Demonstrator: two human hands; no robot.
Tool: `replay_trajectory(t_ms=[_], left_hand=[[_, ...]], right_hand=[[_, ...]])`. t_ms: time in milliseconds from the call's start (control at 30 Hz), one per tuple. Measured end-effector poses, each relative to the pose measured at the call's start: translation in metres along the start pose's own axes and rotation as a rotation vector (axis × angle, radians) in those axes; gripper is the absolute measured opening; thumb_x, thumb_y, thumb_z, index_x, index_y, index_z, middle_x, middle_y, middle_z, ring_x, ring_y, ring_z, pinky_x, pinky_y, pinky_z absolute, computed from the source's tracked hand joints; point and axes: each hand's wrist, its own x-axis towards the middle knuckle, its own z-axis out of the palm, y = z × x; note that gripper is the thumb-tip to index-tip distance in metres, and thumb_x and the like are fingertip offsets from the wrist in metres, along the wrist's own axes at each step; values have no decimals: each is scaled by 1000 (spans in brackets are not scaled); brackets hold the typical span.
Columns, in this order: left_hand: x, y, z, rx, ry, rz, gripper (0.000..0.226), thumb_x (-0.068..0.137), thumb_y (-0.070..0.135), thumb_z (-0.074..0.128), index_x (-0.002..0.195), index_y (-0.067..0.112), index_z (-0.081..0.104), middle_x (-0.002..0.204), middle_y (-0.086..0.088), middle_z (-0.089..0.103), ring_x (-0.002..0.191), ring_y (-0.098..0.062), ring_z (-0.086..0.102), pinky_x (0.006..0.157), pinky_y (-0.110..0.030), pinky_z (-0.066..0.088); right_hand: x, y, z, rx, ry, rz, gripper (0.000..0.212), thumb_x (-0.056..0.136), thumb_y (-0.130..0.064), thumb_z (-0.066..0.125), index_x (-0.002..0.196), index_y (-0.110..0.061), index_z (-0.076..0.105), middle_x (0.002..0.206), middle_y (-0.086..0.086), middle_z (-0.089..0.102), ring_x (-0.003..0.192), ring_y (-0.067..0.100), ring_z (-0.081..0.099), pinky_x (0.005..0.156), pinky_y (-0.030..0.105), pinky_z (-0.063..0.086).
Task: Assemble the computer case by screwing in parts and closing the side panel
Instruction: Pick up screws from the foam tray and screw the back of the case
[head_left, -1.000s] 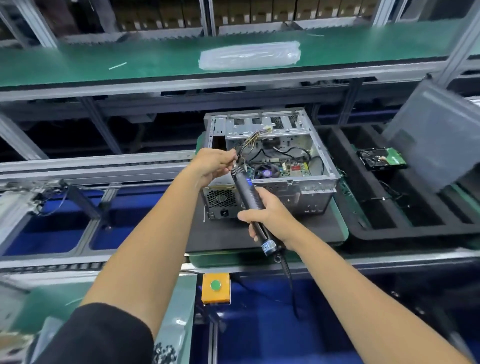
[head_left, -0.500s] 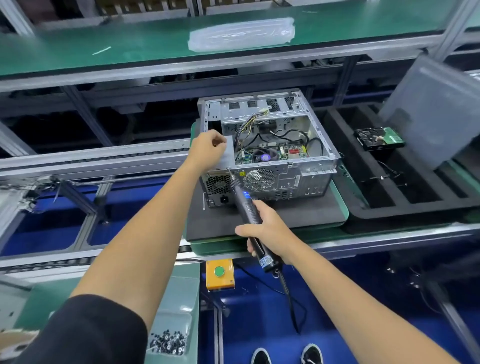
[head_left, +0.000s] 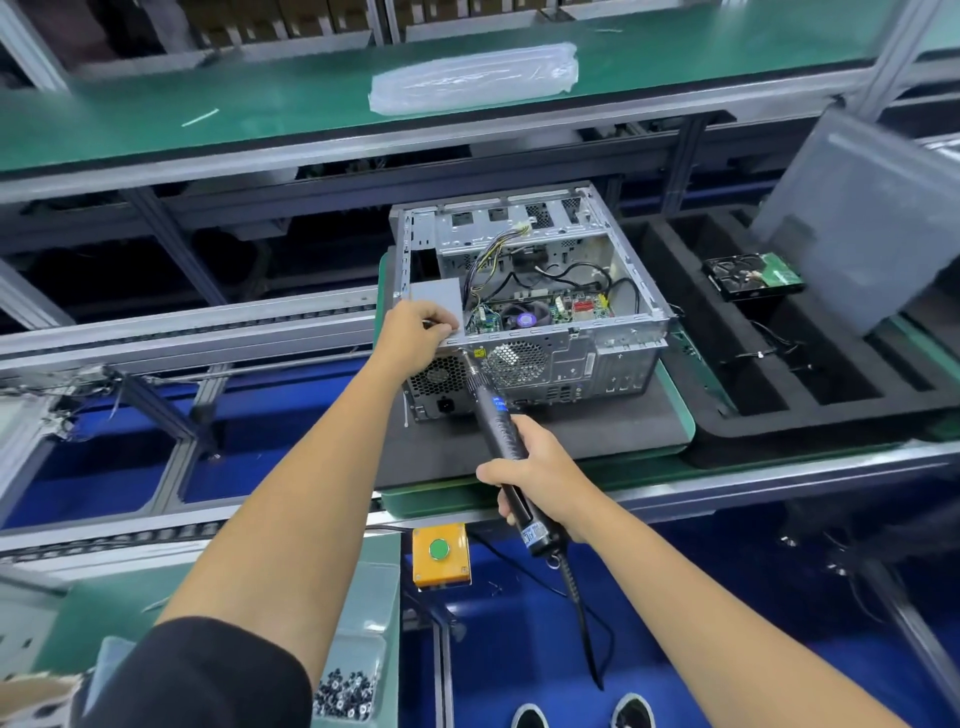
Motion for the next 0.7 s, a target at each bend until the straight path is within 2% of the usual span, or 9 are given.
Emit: replay_trajectory(t_ms=[233,700], left_hand=[[1,-2,1,3,-2,-4,15,91,8,60,84,16,71,106,-5,68,97,-19,62,90,-35,50],[-1,-3,0,7,-14,44,14,90,5,60,85,12,71,102,-4,70,96,-18,62,88,-33,50]], right_hand=[[0,0,1,6,1,6,46,83,-13,72,120,-23,47,83,9,54,50,20,57,50,30,51],[1,1,9,-7,53,14,40,83,-12,71,116,-17,48,87,13,54,49,21,58,51,33,52]])
